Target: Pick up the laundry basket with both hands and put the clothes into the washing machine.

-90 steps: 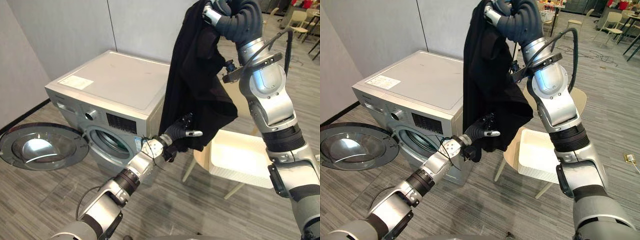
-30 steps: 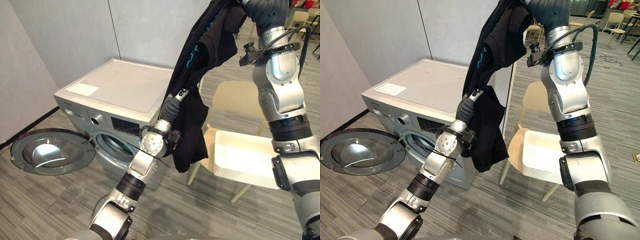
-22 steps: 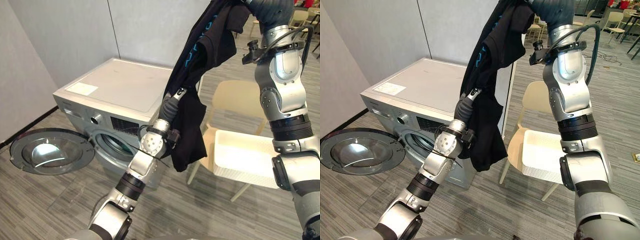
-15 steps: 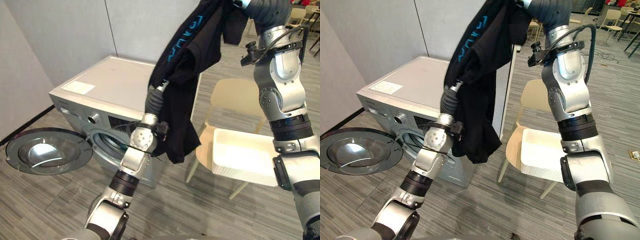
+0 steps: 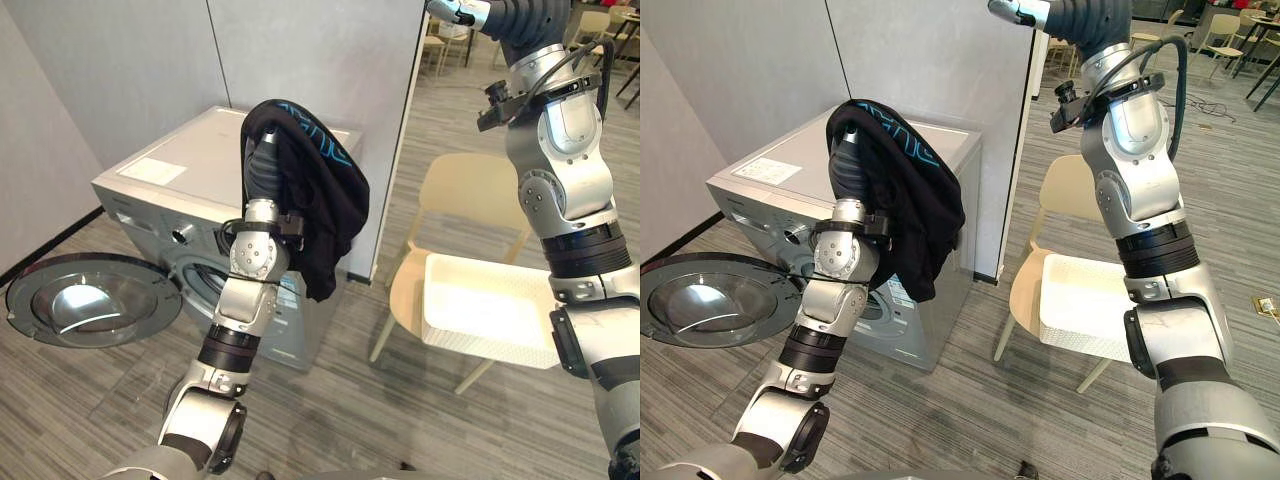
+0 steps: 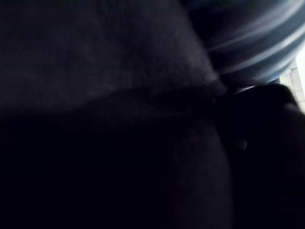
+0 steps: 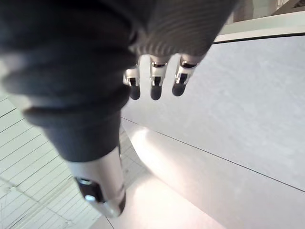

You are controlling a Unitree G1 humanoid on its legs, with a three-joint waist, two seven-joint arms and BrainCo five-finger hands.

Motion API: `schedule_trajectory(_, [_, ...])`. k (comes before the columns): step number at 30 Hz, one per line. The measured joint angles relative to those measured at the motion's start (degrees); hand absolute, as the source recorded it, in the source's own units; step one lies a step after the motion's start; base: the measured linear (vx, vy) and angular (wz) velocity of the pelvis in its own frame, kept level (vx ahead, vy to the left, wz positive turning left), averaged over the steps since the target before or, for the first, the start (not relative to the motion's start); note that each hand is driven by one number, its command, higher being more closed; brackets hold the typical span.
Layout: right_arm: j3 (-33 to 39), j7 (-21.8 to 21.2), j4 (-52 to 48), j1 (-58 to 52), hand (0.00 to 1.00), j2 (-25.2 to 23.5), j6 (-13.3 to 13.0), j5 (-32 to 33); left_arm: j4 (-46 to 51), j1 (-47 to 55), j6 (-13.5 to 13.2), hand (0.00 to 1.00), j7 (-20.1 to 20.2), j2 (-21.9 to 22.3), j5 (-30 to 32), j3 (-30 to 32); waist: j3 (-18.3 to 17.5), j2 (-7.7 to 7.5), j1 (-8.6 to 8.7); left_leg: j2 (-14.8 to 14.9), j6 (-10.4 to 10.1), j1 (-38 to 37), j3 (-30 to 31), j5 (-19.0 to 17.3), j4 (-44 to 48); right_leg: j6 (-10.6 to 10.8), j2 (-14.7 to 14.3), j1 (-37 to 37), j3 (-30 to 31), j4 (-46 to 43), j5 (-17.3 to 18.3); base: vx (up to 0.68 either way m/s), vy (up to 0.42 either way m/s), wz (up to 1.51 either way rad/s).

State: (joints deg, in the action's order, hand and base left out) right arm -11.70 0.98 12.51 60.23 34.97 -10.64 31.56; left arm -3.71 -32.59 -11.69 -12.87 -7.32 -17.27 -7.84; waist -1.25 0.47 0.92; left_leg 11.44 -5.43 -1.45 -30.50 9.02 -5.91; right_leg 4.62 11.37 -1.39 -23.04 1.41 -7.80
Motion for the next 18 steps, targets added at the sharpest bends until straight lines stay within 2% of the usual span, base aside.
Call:
schedule_trajectory(4, [0.30, -0.04, 0.04, -3.64, 0.00, -0.01, -0.03, 0.60, 0.51, 0.01, 0.00, 1.00, -0.64, -0.20, -0.23, 2.83, 0.00, 0.00, -0.08, 0.00, 0.00, -0.05, -0.01, 0.00, 0.00, 0.00, 0.00, 0.04, 0.03, -0.01, 0.01, 0.01, -0.005, 0.00])
schedule_trajectory(8, [3.48, -0.06, 0.04, -13.01, 0.00, -0.41, 0.93, 0.62, 4.62, 1.12, -0.12, 1.00, -1.34, -0.22, -0.64, 8.84, 0.05, 0.08, -0.30, 0.00, 0.00, -0.03, 0.07, 0.00, -0.01, 0.00, 0.00, 0.06, 0.00, 0.00, 0.03, 0.01, -0.004, 0.00])
schedule_trajectory(13, [6.59, -0.33, 0.03, -18.82, 0.00, -0.79, 2.00, 0.55, 12.77, 12.81, -1.30, 1.00, -0.97, 0.52, -0.64, 15.11, 0.15, 1.00, -0.34, 0.01, 0.00, -0.06, 0.57, 0.00, -0.01, -0.01, -0.03, 0.13, 0.00, 0.01, 0.02, 0.00, 0.000, 0.00])
schedule_trajectory(15, [6.85, -1.39, -0.37, -21.15, 0.00, -0.77, 2.14, 0.51, 16.34, 20.56, -1.28, 1.00, -1.00, 4.22, -0.64, 17.83, 0.09, 1.35, -1.19, 0.18, 0.01, 0.79, 1.57, 0.01, 0.02, -0.01, -0.19, 0.15, -0.78, 0.05, 0.04, 0.00, -0.011, 0.18])
schedule_trajectory(17, [7.90, -1.81, -1.43, -23.01, 0.00, -0.72, 2.13, 0.36, 17.39, 23.81, -1.27, 1.00, -0.93, 6.53, -0.54, 18.09, 0.06, 1.48, -1.74, 0.32, -0.21, 3.09, 4.44, 0.23, 0.24, 0.34, -0.26, 0.17, -3.39, 0.02, 0.78, -0.02, -0.027, 0.77])
schedule_trajectory(18, [8.80, -2.46, -2.97, -24.34, 0.00, -0.67, 2.05, -0.34, 18.02, 25.90, -1.17, 1.00, -0.78, 7.96, -0.41, 18.00, 0.05, 1.68, -1.91, 0.45, -0.47, 5.67, 8.54, 1.11, 0.34, 0.14, -0.45, 0.13, -7.34, -0.13, 1.32, 0.01, -0.029, 1.18])
